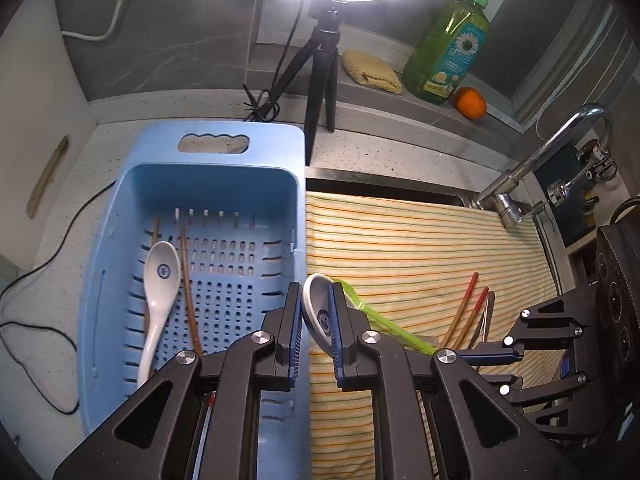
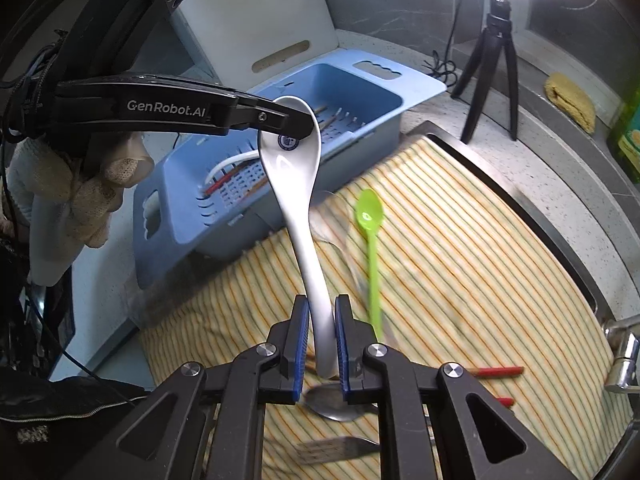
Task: Organize utensils
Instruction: 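Lift the white spoon with the right gripper and carry it over the blue basket, then lower the white spoon into the basket and open the right gripper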
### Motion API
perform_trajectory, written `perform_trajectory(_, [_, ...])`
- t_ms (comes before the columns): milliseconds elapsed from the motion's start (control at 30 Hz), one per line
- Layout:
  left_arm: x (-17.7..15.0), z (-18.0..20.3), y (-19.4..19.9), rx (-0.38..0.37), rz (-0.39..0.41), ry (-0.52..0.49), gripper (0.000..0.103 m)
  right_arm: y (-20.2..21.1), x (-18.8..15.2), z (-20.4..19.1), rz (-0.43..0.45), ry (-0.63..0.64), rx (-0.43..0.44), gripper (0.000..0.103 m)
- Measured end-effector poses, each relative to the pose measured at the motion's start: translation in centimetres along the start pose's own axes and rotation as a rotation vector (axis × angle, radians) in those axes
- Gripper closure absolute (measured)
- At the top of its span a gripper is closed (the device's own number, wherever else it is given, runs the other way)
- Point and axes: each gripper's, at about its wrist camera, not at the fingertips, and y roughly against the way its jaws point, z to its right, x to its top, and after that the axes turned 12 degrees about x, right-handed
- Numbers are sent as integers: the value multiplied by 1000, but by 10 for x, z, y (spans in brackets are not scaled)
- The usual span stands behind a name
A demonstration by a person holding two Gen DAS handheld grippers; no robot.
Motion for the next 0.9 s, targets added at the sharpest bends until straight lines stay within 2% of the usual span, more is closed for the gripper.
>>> perform_trajectory(467, [13, -60, -4, -1, -20, -50, 92, -41, 48, -39, 0, -83, 60, 94])
perform_trajectory(900, [31, -91, -32, -30, -77, -108, 92, -81, 85, -48, -16, -215, 74, 93])
